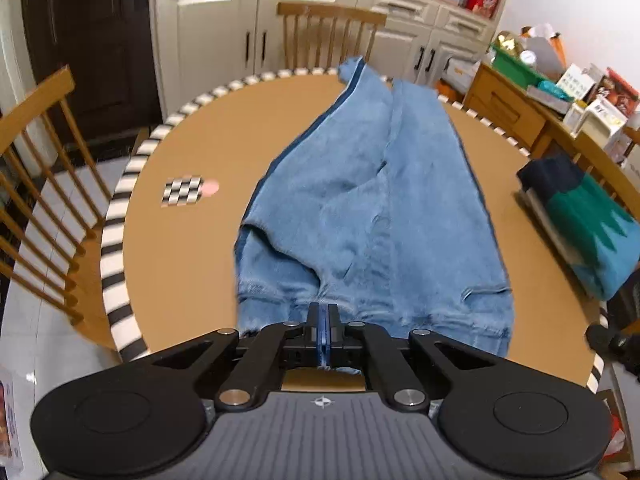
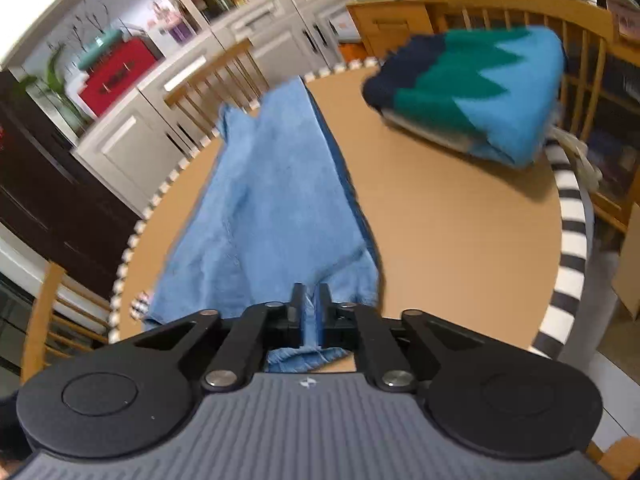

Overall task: Fold clothes
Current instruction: 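Lay the jeans flat on the table with both grippers and release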

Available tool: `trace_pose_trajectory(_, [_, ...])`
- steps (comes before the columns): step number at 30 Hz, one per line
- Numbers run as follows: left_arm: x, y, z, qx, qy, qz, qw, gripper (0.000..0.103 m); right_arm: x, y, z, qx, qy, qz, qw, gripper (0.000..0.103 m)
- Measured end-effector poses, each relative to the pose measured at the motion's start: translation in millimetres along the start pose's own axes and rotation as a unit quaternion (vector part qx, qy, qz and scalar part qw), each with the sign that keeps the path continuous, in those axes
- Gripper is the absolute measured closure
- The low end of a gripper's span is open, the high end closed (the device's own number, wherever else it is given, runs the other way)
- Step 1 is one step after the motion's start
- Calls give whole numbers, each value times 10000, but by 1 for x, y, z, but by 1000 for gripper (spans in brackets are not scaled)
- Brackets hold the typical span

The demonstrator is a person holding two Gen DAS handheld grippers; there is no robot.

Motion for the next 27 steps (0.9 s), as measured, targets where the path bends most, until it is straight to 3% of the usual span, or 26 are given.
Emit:
trace_pose_trajectory(3, [25, -14, -1, -55, -188, 59, 9998, 98, 28, 22, 4, 522, -368, 87, 9979, 75])
trace_pose_trajectory(4, [31, -19, -2, -81, -244, 92, 9996, 90, 37, 28, 7, 608, -470, 120, 9970, 60])
trace_pose_trajectory(7, [48, -39, -7, -287, -250, 14, 9993, 66, 67, 41, 9, 769, -709, 119, 9944, 58])
trace_pose_trajectory(11, [73, -66, -16, -520, -344, -25, 9980, 57, 102, 55, -1, 1255, -741, 83, 9893, 56])
trace_pose_trajectory(14, [87, -73, -19, -662, -497, 279, 9962, 55, 112, 52, -10, 1530, -691, -163, 9857, 51])
trace_pose_trajectory(16, [96, -72, -21, -614, -581, 277, 9960, 48, 121, 42, -14, 1439, -869, -243, 9855, 51])
trace_pose_trajectory(18, [104, -70, -24, -573, -693, 197, 9958, 47, 128, 33, -17, 1314, -1014, -273, 9858, 48])
trace_pose_trajectory(20, [109, -73, -25, -714, -766, 193, 9943, 47, 132, 28, -17, 1138, -1042, -207, 9878, 62])
trace_pose_trajectory(21, [112, -75, -25, -784, -791, 207, 9936, 48, 132, 28, -17, 1082, -1049, -230, 9883, 65])
trace_pose_trajectory(23, [114, -74, -25, -769, -782, 246, 9937, 56, 133, 26, -16, 939, -1052, -283, 9896, 74])
trace_pose_trajectory(24, [114, -72, -25, -704, -766, 330, 9940, 70, 130, 26, -16, 868, -1045, -303, 9903, 76])
trace_pose_trajectory(25, [114, -69, -25, -631, -754, 392, 9944, 76, 126, 26, -17, 774, -1048, -318, 9910, 78])
trace_pose_trajectory(27, [113, -63, -23, -445, -757, 384, 9954, 83, 120, 23, -20, 567, -1054, -340, 9922, 81])
Point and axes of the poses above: each gripper's, at about its wrist camera, not at the fingertips, and x roughly the way its jaws point, y to its right, z to its underside, the point moved 5 cm from there along x, roughly the way its jaws point, and after that the axes turned 12 degrees about -y, right-handed, at the moved point
